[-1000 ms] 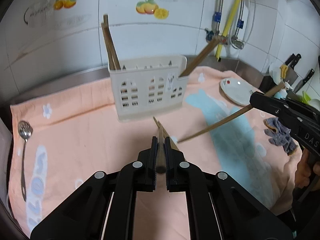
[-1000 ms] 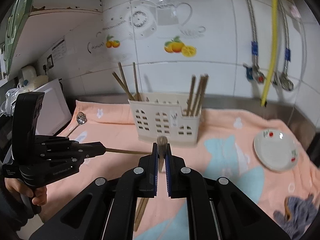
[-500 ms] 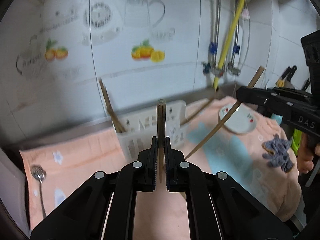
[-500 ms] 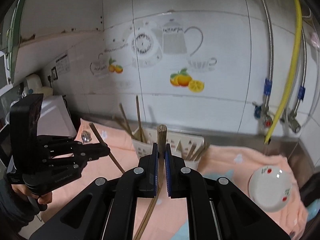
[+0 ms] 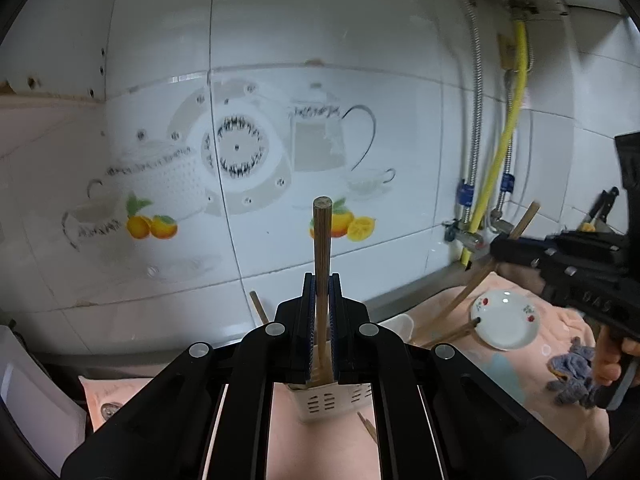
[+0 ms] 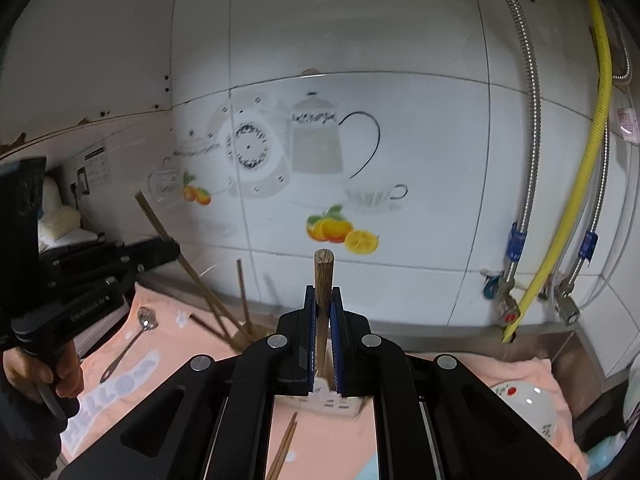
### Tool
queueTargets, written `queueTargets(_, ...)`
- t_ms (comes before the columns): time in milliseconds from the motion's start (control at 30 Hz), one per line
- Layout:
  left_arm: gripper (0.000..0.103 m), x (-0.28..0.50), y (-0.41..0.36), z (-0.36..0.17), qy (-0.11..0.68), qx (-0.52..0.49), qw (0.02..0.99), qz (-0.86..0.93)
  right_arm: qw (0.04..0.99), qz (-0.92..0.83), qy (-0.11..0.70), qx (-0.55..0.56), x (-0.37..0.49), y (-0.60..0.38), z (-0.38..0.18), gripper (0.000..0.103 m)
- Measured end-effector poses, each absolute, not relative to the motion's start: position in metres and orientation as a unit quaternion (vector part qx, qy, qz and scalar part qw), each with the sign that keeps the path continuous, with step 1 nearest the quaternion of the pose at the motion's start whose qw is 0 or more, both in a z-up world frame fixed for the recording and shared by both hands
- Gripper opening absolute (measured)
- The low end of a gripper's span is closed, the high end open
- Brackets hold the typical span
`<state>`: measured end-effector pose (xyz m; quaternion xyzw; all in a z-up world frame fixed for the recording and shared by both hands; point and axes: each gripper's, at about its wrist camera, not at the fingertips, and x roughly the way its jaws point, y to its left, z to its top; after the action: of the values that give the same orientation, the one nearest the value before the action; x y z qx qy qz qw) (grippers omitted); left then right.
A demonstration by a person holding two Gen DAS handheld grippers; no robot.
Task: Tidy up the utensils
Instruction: 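Carry the chopstick upright over the holder with the right gripper, then lower the chopstick into the holder and open the right gripper, then move the right gripper back to the last chopsticks and close on one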
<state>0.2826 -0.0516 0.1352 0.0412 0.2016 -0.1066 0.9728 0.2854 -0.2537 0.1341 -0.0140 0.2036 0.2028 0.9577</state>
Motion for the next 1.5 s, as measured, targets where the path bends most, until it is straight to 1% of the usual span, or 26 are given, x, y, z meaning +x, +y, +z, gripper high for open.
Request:
queueTargets(133,0.005,0.302,-0.046,0.113,0.226,0.033,0.969,-0.095,0.959,0.188,0.21,-0.026,0.298,-0.249,0.128,0.006)
queueTargets(233,0.005,0.314,-0.042,0.092,0.252,0.022,0.963,-0.095,0.956,0.178,0.23,-0.037,0.312,-0.243,0.11,0.006)
queueTargets(367,0.005,0.322,-0.038,0.077,0.27,0.018,0.958,-0.096,0.948,0.177,0.26,-0.041,0.327,-0.238,0.086,0.006)
queueTargets(633,0.006,0.328,-0.036,0.064,0.29,0.011,0.952,-0.098,0.939,0.177,0.292,-0.039,0.341,-0.235,0.058,0.007)
queueTargets(800,0.008,0.325,-0.037,0.067,0.287,0.007,0.953,-0.101,0.94,0.176,0.29,-0.034,0.338,-0.237,0.057,0.008)
queueTargets(833,0.009,0.323,-0.037,0.069,0.285,0.007,0.953,-0.102,0.941,0.175,0.289,-0.033,0.338,-0.238,0.058,0.008)
queueTargets(933,0.025,0.314,-0.038,0.075,0.274,0.01,0.956,-0.1,0.943,0.177,0.28,-0.029,0.33,-0.241,0.064,0.008)
queueTargets(967,0.028,0.31,-0.038,0.077,0.271,0.011,0.958,-0.098,0.944,0.178,0.276,-0.029,0.325,-0.243,0.066,0.008)
queueTargets(1033,0.028,0.303,-0.037,0.081,0.265,0.01,0.959,-0.099,0.947,0.18,0.265,-0.031,0.314,-0.245,0.07,0.01)
queueTargets(1067,0.032,0.299,-0.035,0.082,0.262,0.008,0.96,-0.098,0.948,0.182,0.26,-0.032,0.305,-0.245,0.071,0.012)
queueTargets(1100,0.039,0.294,-0.034,0.084,0.259,0.006,0.961,-0.097,0.948,0.185,0.256,-0.034,0.298,-0.246,0.072,0.013)
queueTargets(1167,0.044,0.285,-0.031,0.086,0.251,0.003,0.963,-0.094,0.948,0.19,0.252,-0.035,0.284,-0.246,0.071,0.016)
queueTargets(1233,0.046,0.273,-0.029,0.086,0.247,0.0,0.964,-0.095,0.947,0.197,0.252,-0.042,0.267,-0.243,0.065,0.017)
queueTargets(1267,0.051,0.269,-0.028,0.085,0.246,-0.001,0.965,-0.095,0.946,0.199,0.253,-0.044,0.261,-0.242,0.062,0.018)
queueTargets(1300,0.052,0.263,-0.027,0.084,0.244,-0.002,0.965,-0.095,0.944,0.202,0.256,-0.045,0.255,-0.241,0.057,0.018)
queueTargets(1333,0.053,0.256,-0.025,0.083,0.242,-0.003,0.966,-0.094,0.942,0.207,0.26,-0.043,0.248,-0.239,0.05,0.018)
queueTargets(1467,0.063,0.233,-0.019,0.073,0.238,-0.011,0.967,-0.094,0.934,0.216,0.283,-0.039,0.225,-0.234,0.02,0.019)
queueTargets(1500,0.063,0.229,-0.018,0.069,0.239,-0.011,0.966,-0.094,0.931,0.219,0.29,-0.039,0.221,-0.233,0.012,0.019)
